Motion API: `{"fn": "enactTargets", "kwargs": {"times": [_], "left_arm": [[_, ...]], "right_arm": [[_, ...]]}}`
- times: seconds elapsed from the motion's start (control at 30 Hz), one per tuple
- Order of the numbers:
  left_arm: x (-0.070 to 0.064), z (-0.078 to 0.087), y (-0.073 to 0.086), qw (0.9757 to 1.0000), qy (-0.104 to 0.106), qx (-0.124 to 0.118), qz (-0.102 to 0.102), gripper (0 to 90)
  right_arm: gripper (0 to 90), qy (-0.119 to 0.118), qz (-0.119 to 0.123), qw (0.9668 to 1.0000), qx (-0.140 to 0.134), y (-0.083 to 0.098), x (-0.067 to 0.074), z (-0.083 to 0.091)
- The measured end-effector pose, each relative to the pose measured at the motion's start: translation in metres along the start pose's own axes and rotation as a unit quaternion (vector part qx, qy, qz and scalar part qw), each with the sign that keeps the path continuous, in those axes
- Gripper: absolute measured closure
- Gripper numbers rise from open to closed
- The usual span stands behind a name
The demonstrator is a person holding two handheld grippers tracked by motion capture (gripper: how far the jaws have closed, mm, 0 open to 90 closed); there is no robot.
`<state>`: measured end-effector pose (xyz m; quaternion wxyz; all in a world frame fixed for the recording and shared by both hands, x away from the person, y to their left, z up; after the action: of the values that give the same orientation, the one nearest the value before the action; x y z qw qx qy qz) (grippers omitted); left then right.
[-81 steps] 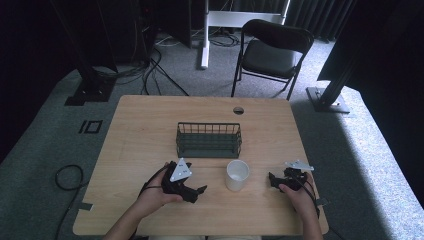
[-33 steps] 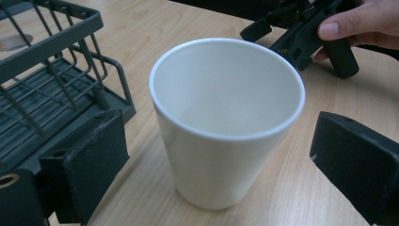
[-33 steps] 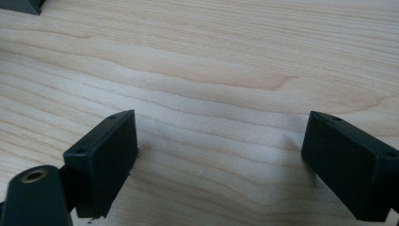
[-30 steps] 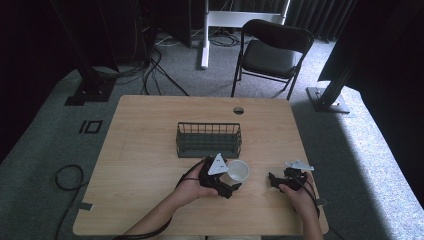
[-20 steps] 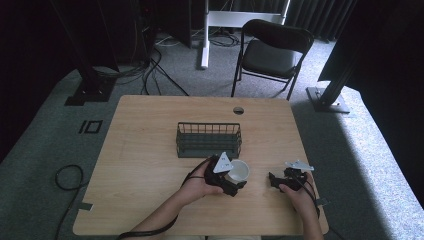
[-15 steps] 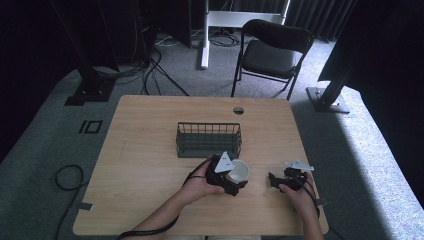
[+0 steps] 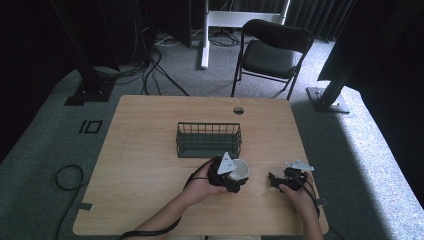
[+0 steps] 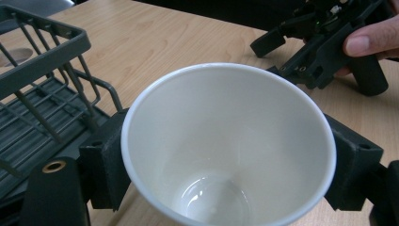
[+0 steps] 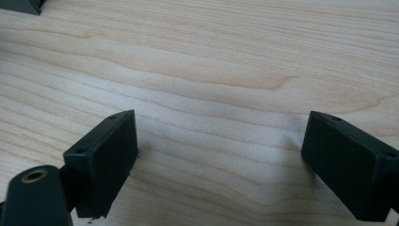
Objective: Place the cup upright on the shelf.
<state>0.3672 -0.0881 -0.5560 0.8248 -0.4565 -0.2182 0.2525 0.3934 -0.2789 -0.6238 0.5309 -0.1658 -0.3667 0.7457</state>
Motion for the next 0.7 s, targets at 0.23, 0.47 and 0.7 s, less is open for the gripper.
{"fn": "enactTargets", "kwargs": {"times": [0.23,0.47,0.7], "left_arm": [[0.0,0.01,-0.013,0.9998,0.012,-0.016,0.006,19.7],[0.0,0.02,-0.027,0.9996,0.015,-0.023,0.001,19.8],[0.007,0.032,-0.046,0.9989,0.004,-0.046,0.006,19.8]], "right_arm": [[10.6,0.0,0.0,1.0,0.0,0.0,0.0,0.0],[10.6,0.0,0.0,1.0,0.0,0.0,0.0,0.0],[10.6,0.0,0.0,1.0,0.0,0.0,0.0,0.0]]}}
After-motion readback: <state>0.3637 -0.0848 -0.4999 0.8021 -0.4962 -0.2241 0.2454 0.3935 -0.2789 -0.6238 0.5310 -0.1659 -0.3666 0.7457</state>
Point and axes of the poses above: each handheld gripper's, and its own axes: z roughly backward along the jaws, y roughly out of its underside, x roughly to its left, the point moved 10 cm from there along -z, roughly forward along the jaws, and after that the axes turned 11 degrees about -y, right-handed, at the moved point
